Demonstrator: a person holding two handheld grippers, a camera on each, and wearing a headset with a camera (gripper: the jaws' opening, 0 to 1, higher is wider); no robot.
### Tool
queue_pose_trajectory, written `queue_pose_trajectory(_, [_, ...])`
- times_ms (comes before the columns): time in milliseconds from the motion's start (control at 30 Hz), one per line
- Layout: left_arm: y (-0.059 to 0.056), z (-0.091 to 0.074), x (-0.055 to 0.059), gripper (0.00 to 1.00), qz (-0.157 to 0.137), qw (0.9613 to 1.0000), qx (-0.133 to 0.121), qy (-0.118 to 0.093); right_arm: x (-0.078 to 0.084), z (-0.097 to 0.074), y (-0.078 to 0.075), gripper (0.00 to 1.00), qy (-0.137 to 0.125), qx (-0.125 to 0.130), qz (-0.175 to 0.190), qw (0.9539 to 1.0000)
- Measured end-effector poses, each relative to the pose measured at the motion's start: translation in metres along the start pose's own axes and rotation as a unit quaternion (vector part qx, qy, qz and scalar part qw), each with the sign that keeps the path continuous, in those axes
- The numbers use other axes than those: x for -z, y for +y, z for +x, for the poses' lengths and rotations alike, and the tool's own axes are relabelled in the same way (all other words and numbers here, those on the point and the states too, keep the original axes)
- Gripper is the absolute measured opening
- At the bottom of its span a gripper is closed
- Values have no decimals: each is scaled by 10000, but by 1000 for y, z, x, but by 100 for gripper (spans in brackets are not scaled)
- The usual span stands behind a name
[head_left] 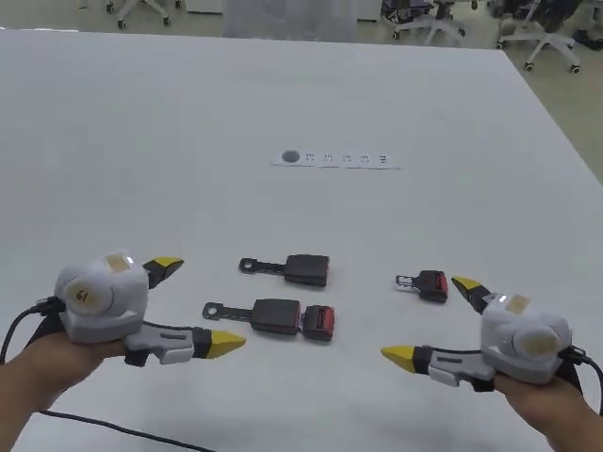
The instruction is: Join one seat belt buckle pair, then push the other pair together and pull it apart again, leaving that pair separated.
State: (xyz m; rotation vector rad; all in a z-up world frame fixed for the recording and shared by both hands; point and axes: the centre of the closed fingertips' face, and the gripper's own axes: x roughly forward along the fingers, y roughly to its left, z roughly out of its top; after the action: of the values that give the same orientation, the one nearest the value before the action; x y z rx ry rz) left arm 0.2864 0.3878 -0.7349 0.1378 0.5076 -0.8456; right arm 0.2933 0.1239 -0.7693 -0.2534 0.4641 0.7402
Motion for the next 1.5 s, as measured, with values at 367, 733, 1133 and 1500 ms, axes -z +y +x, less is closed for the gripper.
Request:
queue_pose_trajectory(367, [-3,-18,7,100,-49,9999,-107,-93,0,-14,8,100,-60,119,41,9999])
queue_pose_trajectory(733, [-3,-25,7,100,-122,9995,-190,-203,1,-25,7,100,-159,269,159,9994])
queue_pose_trajectory(1133, [-13,-23,11,100,-45,9999,-85,-72,7,-27,6,100,17,175,-118,9998])
queue_pose_trajectory(1500, [-15,-26,11,100,-62,9999,-91,-81,4,-20,10,100,-7,102,-110,9999])
